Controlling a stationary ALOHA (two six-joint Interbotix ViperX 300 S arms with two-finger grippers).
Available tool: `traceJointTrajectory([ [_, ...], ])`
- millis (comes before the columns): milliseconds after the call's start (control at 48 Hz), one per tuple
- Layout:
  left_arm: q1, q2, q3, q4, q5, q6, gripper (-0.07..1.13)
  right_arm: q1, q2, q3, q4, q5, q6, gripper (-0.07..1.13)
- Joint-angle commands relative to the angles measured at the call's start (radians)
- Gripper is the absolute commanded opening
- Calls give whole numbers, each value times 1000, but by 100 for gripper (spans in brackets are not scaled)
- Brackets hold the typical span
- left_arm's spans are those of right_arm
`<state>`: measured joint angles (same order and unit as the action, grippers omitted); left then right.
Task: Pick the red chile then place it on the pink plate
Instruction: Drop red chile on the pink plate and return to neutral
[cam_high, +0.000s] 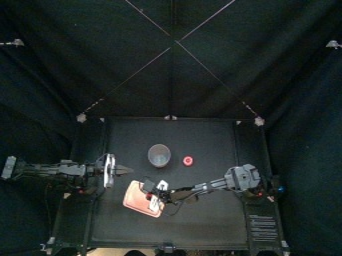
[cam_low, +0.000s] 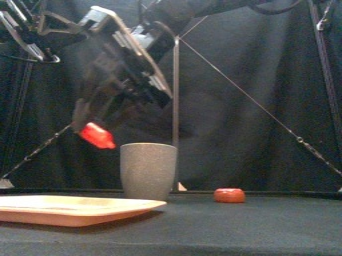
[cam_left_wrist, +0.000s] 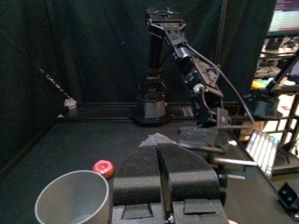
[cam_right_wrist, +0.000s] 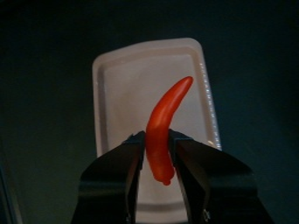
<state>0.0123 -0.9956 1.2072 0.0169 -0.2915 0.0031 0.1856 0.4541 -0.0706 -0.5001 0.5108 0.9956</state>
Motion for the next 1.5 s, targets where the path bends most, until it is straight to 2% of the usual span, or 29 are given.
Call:
traceJointTrajectory([
  [21, 2, 3, -14, 2, -5, 2, -4, 2, 26, -86, -6, 0, 2, 71],
  [250, 2, 3, -12, 2, -5, 2, -4, 2, 51, -92, 15, 20, 3, 88],
  [354, 2, 3, -12, 3, -5, 2, -4, 2, 28, -83, 2, 61, -3, 91],
  [542, 3, 3, -11, 3, -5, 2, -4, 9, -95, -15, -127, 146, 12, 91],
  [729, 8, 3, -6, 3, -5, 3, -4, 11, -267, 110, -216, 150, 38, 91],
  [1042, 25, 3, -2, 3, -5, 2, -4, 9, -540, 328, -430, 101, 172, 91],
  [1271, 25, 0, -2, 3, -5, 2, -4, 15, -787, 555, -643, 6, 370, 91],
  [1417, 25, -2, 0, 3, -5, 2, -4, 17, -942, 706, -738, -92, 502, 91],
  [1500, 25, -2, 0, 3, -5, 2, -4, 23, -1015, 773, -785, -147, 535, 91],
])
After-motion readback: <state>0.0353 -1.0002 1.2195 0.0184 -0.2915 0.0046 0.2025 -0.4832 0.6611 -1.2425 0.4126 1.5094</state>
